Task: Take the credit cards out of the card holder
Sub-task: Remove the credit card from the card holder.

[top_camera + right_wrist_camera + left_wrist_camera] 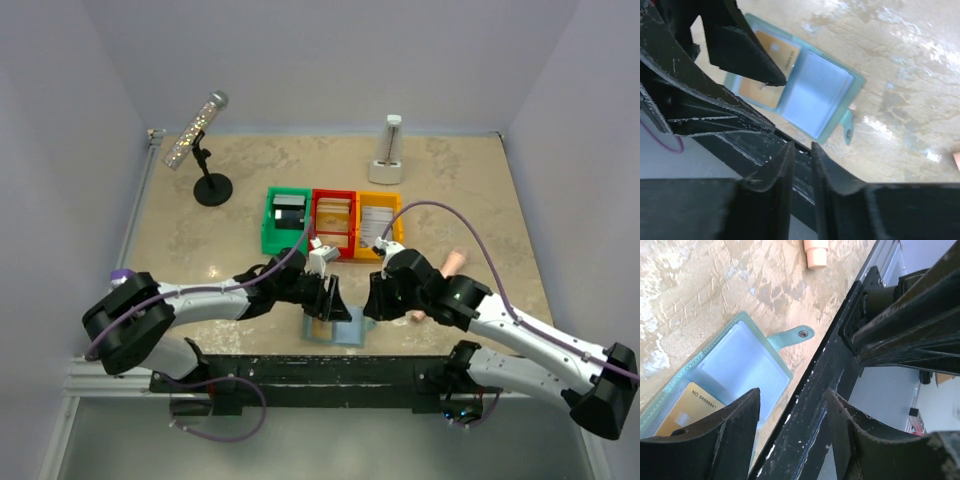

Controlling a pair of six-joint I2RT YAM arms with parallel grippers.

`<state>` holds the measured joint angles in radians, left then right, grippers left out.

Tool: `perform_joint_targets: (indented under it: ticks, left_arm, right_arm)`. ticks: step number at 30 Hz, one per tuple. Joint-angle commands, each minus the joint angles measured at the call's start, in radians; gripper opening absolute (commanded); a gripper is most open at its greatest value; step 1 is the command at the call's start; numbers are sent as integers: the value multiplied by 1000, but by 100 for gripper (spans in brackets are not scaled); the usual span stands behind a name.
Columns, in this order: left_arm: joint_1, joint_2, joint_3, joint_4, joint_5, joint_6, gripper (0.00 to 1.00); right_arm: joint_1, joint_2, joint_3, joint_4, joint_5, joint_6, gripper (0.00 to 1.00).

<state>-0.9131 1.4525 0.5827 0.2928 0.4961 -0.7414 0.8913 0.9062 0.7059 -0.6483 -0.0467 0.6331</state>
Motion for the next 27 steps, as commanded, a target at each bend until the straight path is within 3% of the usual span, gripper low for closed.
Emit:
perform_joint_targets:
  ticks: [1,6,12,19,27]
  left_arm:
    - [-1,-112,-41,52,-68,-15,60]
    - [3,-213,-105,-39,-168,-16,58]
    - [22,-300,-198,-118,-246,-23,52]
    - [22,-256,-216,-181,-295,-23,36]
    - [22,-230,-224,-187,-321,-29,29]
  right_arm:
    - [6,54,-17,123,-100,-26,18]
    - [6,184,0,258,-215,2,3]
    - [6,335,6,403,-295,51,1]
    - [6,488,-45,564,-335,114,14]
    - [6,499,-94,638,-320,145,41]
